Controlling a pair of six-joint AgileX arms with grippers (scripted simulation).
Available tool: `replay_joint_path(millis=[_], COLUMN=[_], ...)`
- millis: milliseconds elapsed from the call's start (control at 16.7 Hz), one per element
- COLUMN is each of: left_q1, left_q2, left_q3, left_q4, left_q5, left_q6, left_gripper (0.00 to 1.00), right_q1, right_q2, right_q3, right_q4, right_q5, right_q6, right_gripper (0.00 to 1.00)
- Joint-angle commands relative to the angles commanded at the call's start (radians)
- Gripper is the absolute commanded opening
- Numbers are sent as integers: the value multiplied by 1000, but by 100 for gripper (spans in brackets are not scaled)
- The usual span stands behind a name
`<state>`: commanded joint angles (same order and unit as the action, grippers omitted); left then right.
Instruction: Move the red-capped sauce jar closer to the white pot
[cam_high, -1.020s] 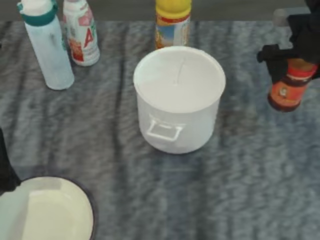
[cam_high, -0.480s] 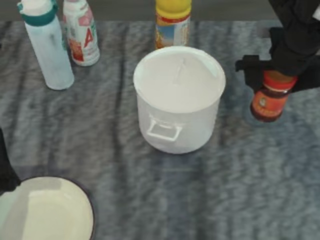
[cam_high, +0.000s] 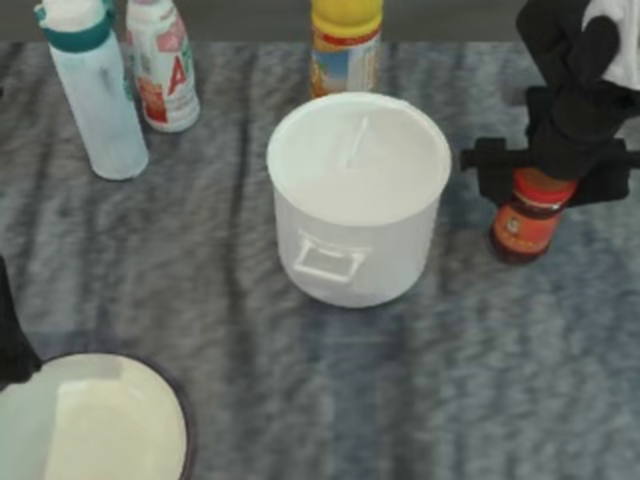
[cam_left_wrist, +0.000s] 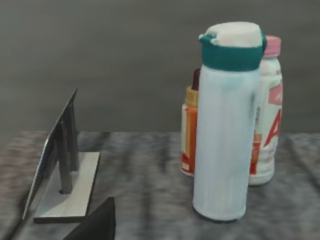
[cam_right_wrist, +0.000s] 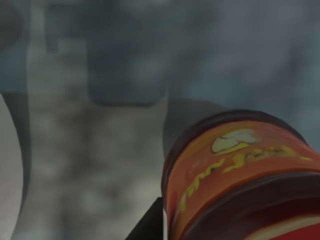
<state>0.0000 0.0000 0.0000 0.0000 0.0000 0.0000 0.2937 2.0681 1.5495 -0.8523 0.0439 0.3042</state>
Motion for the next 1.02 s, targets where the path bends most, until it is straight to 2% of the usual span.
replay_joint_path(millis=[300, 1020], left_q1=[0, 0], left_q2=[0, 0], left_q3=[0, 0], left_q4=[0, 0], left_q5=[0, 0], left_q6=[0, 0], left_gripper=[100, 100], right_q1=[1, 1], right_q2=[9, 9], right_q3=[-15, -15], right_q4=[21, 21], right_q5=[2, 2], right_q6=[-1, -1], right_gripper=[0, 90])
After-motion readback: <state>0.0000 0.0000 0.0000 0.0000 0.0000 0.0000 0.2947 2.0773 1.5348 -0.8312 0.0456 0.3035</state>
